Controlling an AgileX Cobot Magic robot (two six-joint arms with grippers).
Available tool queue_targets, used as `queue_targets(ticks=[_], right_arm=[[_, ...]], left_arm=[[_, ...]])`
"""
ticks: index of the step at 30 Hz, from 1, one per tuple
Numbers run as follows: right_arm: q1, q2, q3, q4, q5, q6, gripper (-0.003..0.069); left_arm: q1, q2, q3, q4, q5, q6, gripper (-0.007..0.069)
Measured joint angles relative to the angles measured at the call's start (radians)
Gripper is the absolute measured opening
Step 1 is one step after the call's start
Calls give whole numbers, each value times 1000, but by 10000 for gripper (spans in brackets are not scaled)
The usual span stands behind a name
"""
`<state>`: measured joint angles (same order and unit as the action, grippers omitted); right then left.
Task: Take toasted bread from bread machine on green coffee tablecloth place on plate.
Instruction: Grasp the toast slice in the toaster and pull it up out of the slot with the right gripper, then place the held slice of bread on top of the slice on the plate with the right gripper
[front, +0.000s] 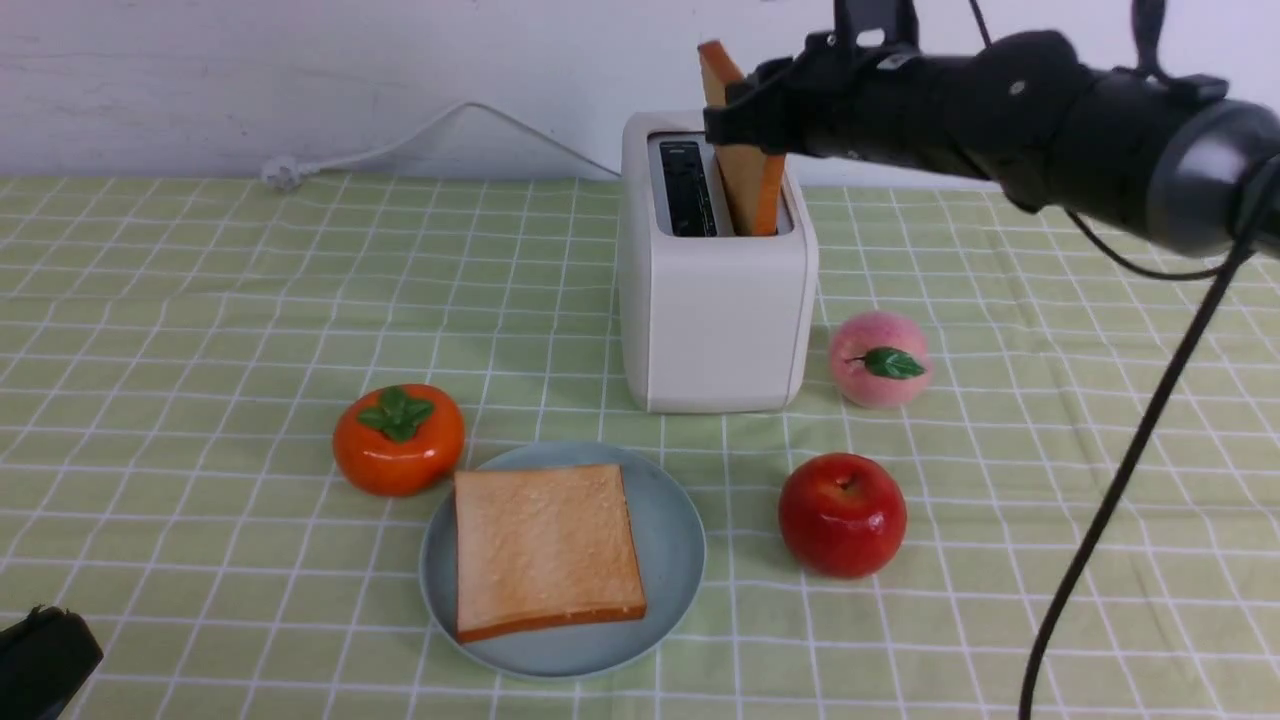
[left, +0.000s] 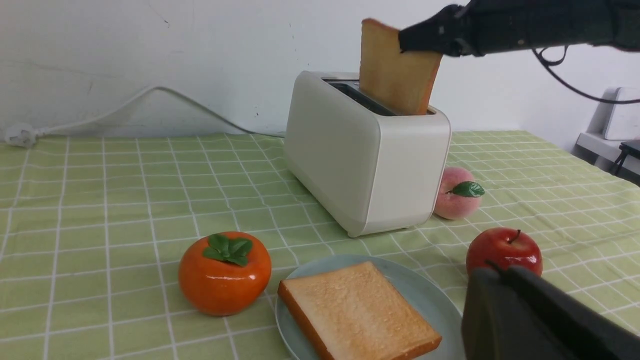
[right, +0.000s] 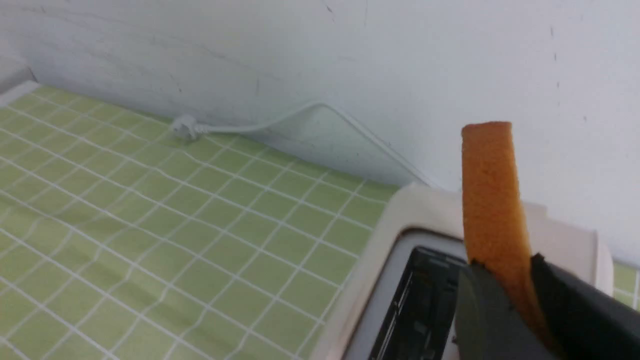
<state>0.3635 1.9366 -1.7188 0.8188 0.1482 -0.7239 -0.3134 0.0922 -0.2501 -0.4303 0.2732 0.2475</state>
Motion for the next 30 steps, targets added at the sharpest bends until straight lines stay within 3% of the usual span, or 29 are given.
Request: queue_targets(ticks=[8,13,17,22,30], right_arm=[[0,-226,0,0,212,0,104],[0,-324,-1,11,616,73,104],[0,-292,50,52,812,159,104],[0,-184,138,193,812,157,104],[50,34,156,450,813,43,104]], left_arm=[[0,0,0,0,0,0,-13],[0,0,0,0,0,0,-13],[0,0,0,0,0,0,-13],[0,0,0,0,0,0,-13],[0,0,0,-1,0,0,-13]])
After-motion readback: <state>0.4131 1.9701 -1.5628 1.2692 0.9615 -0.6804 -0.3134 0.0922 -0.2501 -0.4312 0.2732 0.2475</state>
